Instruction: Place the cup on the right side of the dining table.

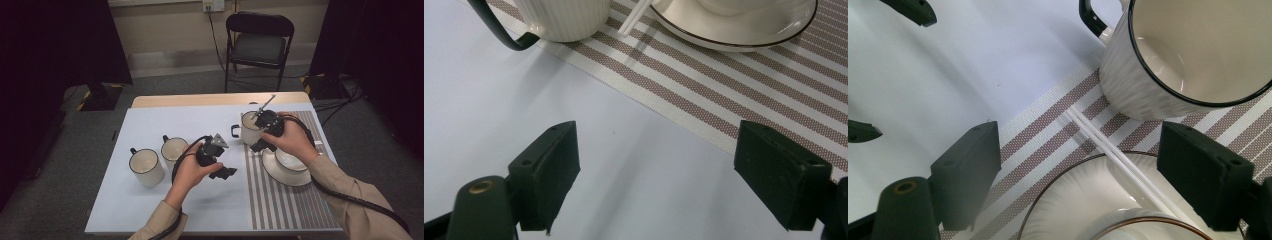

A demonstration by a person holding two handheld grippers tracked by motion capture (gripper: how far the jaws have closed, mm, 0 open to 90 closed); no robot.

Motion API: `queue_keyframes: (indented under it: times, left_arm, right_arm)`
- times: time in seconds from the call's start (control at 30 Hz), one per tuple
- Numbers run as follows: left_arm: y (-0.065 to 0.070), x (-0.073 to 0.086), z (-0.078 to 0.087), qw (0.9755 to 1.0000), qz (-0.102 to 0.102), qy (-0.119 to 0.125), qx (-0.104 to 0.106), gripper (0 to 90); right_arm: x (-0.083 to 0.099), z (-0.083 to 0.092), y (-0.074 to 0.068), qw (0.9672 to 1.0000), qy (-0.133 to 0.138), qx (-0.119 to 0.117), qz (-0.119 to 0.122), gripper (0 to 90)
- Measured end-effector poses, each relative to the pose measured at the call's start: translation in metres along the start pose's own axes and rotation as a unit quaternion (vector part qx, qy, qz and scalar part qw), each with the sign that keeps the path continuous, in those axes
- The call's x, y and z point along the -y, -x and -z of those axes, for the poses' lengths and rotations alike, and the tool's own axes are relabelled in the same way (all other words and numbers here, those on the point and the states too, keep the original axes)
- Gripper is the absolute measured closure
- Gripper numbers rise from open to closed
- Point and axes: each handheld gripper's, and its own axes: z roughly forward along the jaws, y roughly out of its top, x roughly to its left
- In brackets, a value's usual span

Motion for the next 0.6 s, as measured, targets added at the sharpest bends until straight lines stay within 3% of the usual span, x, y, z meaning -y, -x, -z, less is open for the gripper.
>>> queue_keyframes:
  times: [0.6]
  left_arm:
    - [-0.002, 0.023, 0.008, 0.9999, 0.014, 0.005, 0.007, 17.8]
  right_arm:
    - [0.002, -0.005, -0.018, 0.9997, -0.009, -0.012, 0.018, 17.1]
